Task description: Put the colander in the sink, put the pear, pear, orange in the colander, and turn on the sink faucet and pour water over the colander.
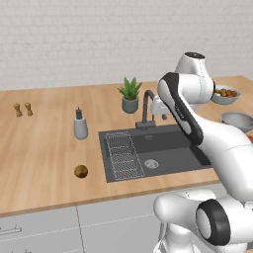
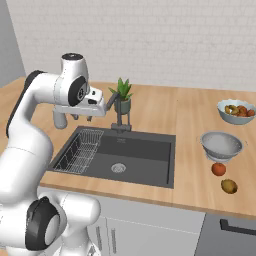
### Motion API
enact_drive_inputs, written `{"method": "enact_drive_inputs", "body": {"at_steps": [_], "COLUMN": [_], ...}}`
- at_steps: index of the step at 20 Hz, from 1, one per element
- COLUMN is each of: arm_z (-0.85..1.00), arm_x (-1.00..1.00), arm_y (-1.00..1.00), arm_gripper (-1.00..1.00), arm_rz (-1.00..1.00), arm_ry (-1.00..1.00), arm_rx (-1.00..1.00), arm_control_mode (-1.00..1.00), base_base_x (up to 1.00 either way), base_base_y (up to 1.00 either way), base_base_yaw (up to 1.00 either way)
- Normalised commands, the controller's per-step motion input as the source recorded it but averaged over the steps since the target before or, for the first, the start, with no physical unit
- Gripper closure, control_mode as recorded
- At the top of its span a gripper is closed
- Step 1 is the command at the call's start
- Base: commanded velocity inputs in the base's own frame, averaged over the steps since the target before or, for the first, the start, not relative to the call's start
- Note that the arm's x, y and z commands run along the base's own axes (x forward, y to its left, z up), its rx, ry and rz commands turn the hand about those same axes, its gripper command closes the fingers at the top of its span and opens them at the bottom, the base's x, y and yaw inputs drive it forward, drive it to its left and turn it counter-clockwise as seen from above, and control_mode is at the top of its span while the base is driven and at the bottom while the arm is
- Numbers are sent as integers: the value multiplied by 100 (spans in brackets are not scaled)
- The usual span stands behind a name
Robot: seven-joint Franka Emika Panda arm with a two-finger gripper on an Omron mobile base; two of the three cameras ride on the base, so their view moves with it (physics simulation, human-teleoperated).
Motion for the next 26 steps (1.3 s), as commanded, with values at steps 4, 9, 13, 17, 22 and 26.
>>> {"method": "enact_drive_inputs", "body": {"at_steps": [4, 9, 13, 17, 22, 26], "arm_z": [-3, -21, -4, -5, -18, -45], "arm_x": [-1, -4, -5, 0, 1, 2], "arm_y": [-2, -62, -86, -81, -69, -65], "arm_gripper": [-100, -100, -100, -100, -100, -100], "arm_rz": [0, 0, 0, 0, 0, 0], "arm_ry": [0, 0, 8, 10, 7, 5], "arm_rx": [0, 1, 0, 0, 0, -2], "arm_control_mode": [-100, -100, -100, -100, -100, -100], "base_base_x": [0, 0, 0, 0, 0, 0], "base_base_y": [0, 0, 0, 0, 0, 0], "base_base_yaw": [0, 0, 0, 0, 0, 0]}}
